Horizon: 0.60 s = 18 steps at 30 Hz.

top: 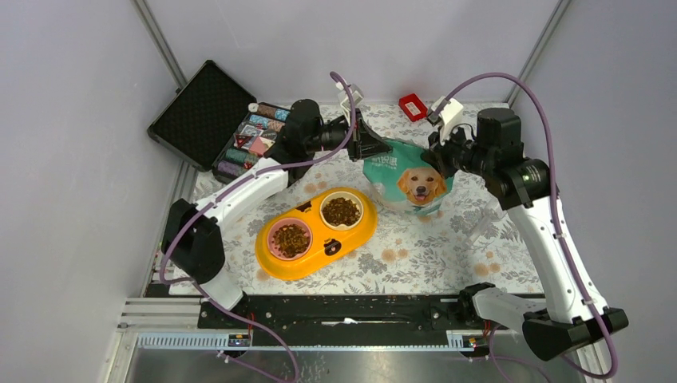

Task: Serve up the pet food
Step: Close the pet food bag at the center of the board.

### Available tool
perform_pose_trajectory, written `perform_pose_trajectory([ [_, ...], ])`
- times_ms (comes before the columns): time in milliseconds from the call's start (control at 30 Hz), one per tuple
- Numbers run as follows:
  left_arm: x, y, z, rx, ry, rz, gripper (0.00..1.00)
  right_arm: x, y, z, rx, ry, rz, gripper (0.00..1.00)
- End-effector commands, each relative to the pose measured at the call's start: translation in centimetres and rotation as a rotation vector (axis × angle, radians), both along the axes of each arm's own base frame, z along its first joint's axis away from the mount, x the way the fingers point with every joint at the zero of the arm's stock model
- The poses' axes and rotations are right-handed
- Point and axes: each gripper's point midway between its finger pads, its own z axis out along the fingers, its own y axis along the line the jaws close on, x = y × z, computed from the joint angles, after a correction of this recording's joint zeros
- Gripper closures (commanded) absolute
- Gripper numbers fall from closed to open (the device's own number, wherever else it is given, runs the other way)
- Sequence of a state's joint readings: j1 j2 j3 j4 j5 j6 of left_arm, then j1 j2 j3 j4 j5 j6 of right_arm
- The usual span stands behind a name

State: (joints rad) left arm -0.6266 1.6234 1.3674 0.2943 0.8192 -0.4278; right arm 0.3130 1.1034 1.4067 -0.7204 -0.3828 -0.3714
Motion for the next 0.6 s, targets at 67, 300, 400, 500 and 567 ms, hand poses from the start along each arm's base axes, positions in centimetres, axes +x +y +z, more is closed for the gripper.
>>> perform_pose_trajectory([
  [67, 0.1, 1.2, 10.6, -0.224, -0.163, -0.023, 1.0, 2.0, 0.5, 4.7, 0.051, -0.136, -0.022, 1.0],
  [300, -1.1, 3.4, 13.0, -0.238, -0.231, -0.009, 1.0, -0.4, -1.1, 10.5, 0.106, -0.253, -0.079, 1.0],
  [400, -1.4, 3.7, 13.2, -0.241, -0.247, -0.004, 1.0, -0.3, -2.2, 9.9, 0.077, -0.242, -0.134, 1.0],
  [500, -1.0, 3.6, 11.5, -0.22, -0.215, 0.004, 1.0, -0.1, -4.4, 7.0, 0.026, -0.202, -0.242, 1.0],
  [567, -0.8, 3.7, 10.4, -0.21, -0.197, 0.01, 1.0, -0.5, -5.6, 5.3, 0.024, -0.181, -0.297, 1.0],
])
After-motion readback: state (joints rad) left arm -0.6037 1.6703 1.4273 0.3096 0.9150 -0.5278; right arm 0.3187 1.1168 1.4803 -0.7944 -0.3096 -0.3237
